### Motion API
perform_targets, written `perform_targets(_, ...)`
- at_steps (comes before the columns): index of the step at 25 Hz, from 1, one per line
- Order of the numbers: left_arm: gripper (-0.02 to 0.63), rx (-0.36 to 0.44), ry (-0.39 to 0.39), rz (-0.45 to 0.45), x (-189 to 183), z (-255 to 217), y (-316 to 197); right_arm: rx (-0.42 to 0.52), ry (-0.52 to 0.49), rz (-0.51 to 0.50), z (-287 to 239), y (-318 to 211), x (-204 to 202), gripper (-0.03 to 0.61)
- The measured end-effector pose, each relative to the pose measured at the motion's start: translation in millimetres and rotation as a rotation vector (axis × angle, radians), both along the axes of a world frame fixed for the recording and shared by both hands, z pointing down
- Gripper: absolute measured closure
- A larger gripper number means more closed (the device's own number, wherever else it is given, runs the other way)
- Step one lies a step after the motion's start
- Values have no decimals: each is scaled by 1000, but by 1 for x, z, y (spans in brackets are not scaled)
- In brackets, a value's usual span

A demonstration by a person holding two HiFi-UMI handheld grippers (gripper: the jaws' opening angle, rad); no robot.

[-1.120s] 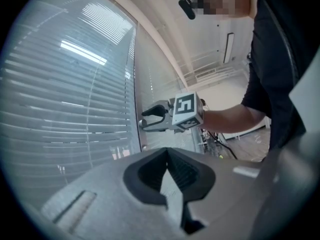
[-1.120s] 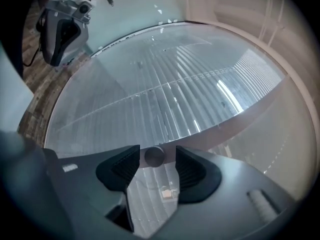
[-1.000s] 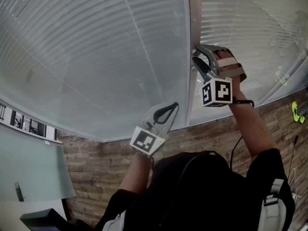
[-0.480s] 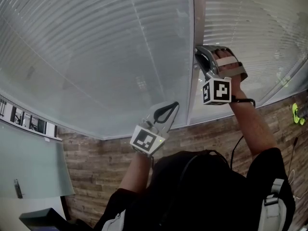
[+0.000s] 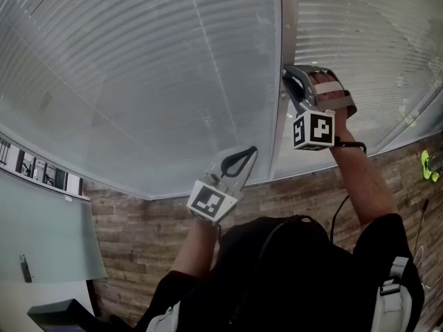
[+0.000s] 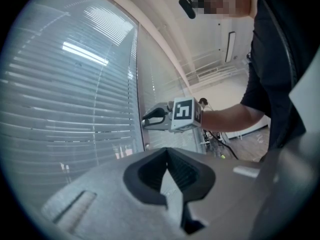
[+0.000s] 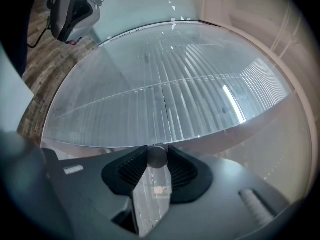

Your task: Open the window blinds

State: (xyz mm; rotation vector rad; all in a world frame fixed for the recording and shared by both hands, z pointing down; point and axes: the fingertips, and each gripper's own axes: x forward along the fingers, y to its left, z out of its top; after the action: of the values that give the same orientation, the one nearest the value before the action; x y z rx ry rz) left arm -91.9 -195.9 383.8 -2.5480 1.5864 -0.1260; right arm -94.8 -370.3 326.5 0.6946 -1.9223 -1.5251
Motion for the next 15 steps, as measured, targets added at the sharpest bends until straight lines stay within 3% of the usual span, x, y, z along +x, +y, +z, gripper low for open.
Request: perform_targets(15, 610, 5, 1, -18, -4, 1, 7, -136, -165, 28, -6, 0, 1, 449)
